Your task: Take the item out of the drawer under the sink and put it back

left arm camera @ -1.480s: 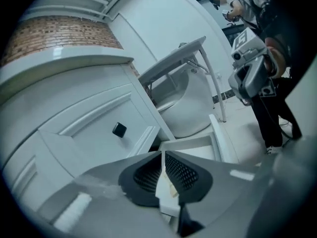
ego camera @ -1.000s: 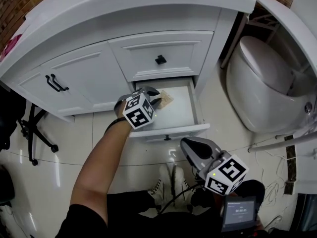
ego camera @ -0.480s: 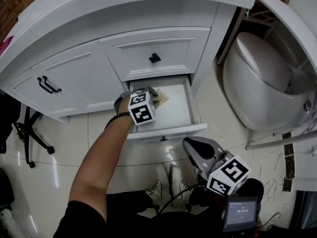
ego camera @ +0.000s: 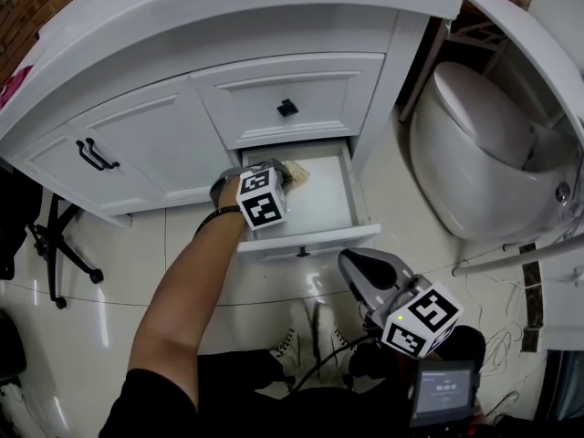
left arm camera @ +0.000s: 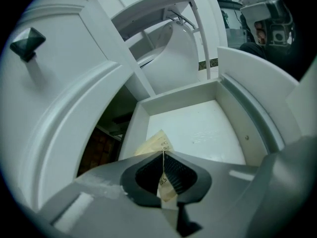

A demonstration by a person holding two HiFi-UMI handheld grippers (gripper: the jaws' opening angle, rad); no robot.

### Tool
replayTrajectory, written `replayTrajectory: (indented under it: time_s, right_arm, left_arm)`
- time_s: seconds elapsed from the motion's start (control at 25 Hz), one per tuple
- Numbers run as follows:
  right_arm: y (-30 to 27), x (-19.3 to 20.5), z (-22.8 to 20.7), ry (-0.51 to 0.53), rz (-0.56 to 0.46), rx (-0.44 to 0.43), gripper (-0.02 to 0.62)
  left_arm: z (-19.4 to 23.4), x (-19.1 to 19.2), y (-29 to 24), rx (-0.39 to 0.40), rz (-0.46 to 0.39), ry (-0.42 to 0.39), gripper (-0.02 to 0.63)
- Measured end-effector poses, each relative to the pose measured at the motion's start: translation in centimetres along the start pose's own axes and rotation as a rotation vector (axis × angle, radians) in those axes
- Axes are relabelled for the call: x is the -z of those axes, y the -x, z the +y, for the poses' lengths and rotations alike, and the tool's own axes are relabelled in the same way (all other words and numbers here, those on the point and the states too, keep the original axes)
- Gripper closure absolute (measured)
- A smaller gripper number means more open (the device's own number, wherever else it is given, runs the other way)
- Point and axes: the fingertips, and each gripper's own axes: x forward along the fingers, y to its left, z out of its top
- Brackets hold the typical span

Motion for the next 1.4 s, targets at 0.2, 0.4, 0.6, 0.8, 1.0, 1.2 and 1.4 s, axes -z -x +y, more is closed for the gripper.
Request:
replayTrajectory:
  time_s: [0.2, 0.4, 0.6, 0.8, 1.0, 1.2, 1.4]
  right_arm:
    - [0.4, -0.9, 1.3, 0.020, -0.019, -0.012, 0.588]
    - [0.9, -1.8, 2.8, 0.045, -0.035, -0.024, 0.588]
    - [1.6, -2.9, 4.3, 0.066, -0.060, -0.034, 0.588]
    - [2.4, -3.4, 5.9, 0.080, -0.078, -0.046, 0.588]
    - [3.2, -3.8, 7.2, 0.097, -0.087, -0.057, 0.588]
    - [3.5, -4.1, 8.0, 0.118, -0.089, -0.063, 0.588]
    - [3.7, -4.1, 8.4, 0.124, -0.089, -0.065, 0.588]
  left_arm:
    - [0.8, -1.0, 2.9, -0.051, -0.034, 0.002, 0.595]
    - [1.6, -3.1, 7.4, -0.118, -0.111, 0.026, 0.595]
    - [1.0, -5.3, 13.2, -0.194, -0.200, 0.027, 0.595]
    - [-1.0, -6.4, 19.1, -0.268, -0.236, 0.021, 0.595]
    - [-2.8, -7.6, 25.0, -0.355, -0.330, 0.120, 0.595]
    - [-5.9, -7.9, 28.6, -0.413, -0.421, 0.243, 0.595]
    - [-9.0, -7.4, 30.9, -0.400, -0.536, 0.402, 0.595]
